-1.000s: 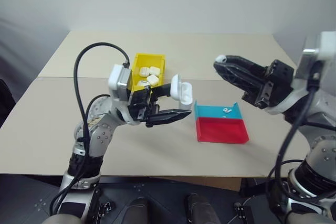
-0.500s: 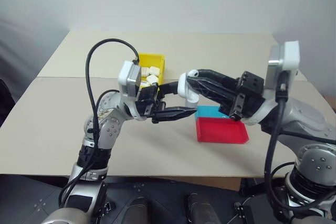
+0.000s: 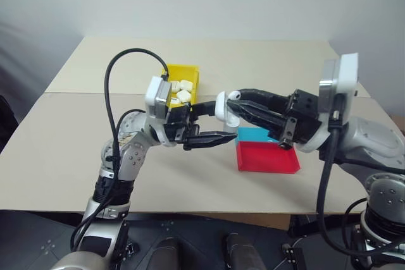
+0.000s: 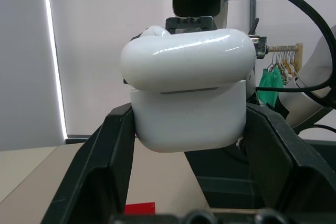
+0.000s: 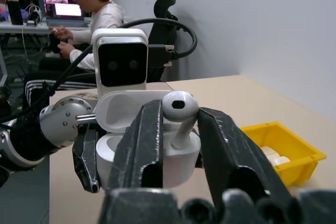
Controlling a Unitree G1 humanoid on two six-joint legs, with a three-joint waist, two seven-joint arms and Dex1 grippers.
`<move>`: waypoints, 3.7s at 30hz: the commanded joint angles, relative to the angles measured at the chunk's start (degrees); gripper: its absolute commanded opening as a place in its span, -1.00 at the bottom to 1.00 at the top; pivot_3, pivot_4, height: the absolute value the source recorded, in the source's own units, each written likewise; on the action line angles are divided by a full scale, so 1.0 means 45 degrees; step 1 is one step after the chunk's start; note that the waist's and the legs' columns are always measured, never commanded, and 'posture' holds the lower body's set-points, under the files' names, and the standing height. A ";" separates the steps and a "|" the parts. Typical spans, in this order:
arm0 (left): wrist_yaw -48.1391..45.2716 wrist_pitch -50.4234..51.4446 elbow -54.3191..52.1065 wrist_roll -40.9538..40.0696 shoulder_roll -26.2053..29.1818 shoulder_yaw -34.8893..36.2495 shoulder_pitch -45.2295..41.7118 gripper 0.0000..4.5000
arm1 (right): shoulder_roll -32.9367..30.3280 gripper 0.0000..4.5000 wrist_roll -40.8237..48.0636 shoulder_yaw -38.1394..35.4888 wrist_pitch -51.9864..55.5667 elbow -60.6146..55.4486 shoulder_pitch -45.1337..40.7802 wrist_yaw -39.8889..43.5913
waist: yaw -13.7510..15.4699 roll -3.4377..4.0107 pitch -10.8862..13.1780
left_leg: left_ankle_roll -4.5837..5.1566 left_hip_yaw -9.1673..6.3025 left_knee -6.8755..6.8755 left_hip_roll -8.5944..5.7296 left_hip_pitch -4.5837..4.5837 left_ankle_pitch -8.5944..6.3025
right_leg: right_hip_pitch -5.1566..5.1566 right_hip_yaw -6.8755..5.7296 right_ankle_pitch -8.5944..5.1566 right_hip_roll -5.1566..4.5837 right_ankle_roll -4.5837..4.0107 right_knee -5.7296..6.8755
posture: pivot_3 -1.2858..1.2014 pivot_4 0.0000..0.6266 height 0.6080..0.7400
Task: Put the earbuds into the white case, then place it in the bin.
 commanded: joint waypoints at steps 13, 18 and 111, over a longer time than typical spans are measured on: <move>-0.0174 -0.0584 -0.0118 0.0027 0.0008 0.0321 -0.0323 0.24 | -0.1520 0.99 -0.0134 -0.1012 -0.0980 0.0846 -0.0114 0.0931 | 0.0022 -0.0001 0.0000 | 0.0000 0.0001 -0.0003 0.0000 -0.0006 0.0000 | -0.0002 -0.0002 0.0000 -0.0002 0.0001 -0.0010 | 0.03 -0.52 1.00; -0.0199 -0.0599 -0.0143 0.0025 0.0329 0.0599 -0.0191 0.24 | -0.4231 0.99 -0.2479 -0.0037 -0.1365 0.2964 -0.0692 0.2976 | 0.0018 0.0006 0.0003 | 0.0002 0.0009 -0.0013 -0.0001 -0.0011 -0.0001 | 0.0000 -0.0006 0.0004 -0.0005 0.0003 -0.0047 | 0.03 -0.52 1.00; 0.1697 -0.0688 -0.2929 -0.0355 0.1435 0.1253 0.2062 0.24 | 0.0204 -0.70 -1.8571 0.8410 -1.6223 2.4648 -0.9144 0.8271 | -0.0381 0.0027 0.0001 | -0.0082 0.0065 -0.0061 -0.0006 -0.0019 0.0051 | -0.0120 0.0058 0.0054 -0.0008 -0.0024 0.0063 | 0.03 -0.52 1.00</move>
